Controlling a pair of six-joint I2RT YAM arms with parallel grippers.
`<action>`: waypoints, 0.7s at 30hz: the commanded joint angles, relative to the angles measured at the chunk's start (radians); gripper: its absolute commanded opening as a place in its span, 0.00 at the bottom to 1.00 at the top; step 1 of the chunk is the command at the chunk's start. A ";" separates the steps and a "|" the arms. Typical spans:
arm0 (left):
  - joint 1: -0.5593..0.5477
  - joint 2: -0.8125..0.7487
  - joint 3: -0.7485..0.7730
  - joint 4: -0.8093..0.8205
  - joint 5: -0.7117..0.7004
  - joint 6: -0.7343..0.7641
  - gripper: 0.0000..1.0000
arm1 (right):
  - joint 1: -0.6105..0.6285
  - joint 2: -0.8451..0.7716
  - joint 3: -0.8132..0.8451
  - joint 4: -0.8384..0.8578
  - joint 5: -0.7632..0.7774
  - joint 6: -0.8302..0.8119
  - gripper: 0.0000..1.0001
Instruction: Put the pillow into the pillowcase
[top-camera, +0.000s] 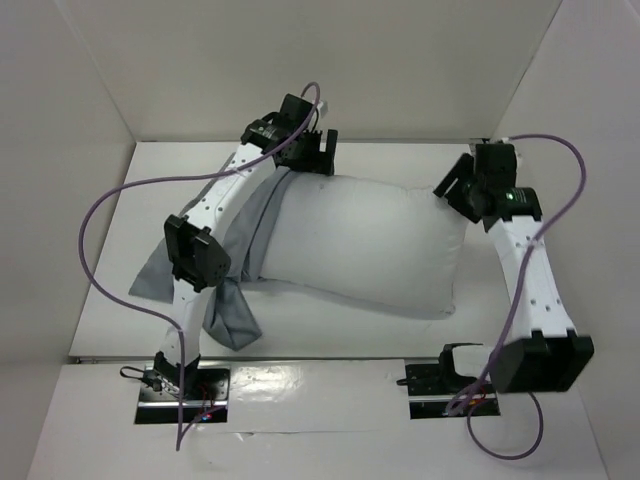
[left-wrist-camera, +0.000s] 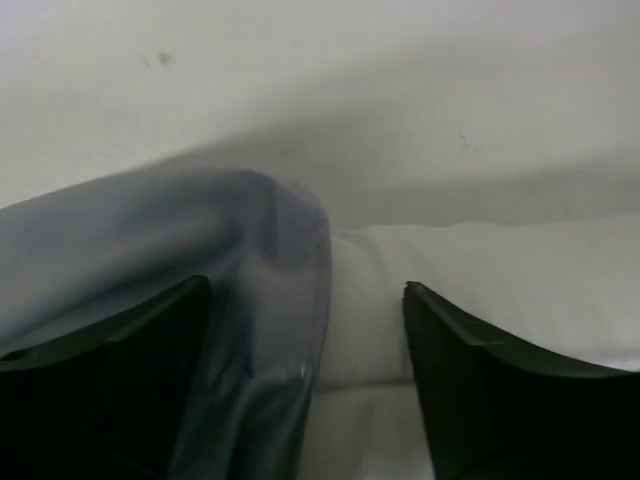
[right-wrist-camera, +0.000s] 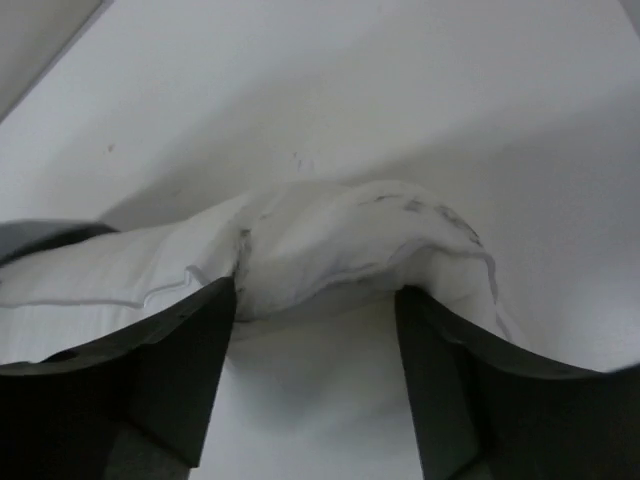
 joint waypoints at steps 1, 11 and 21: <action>-0.005 -0.086 0.095 0.111 -0.097 0.066 0.99 | 0.000 0.160 0.061 0.204 -0.002 -0.046 0.76; -0.005 -0.472 -0.241 0.192 -0.358 0.082 0.74 | -0.040 0.386 0.385 0.147 0.138 -0.117 1.00; -0.024 -0.698 -0.858 0.203 -0.306 -0.191 0.52 | 0.003 0.213 0.091 0.169 0.044 -0.161 1.00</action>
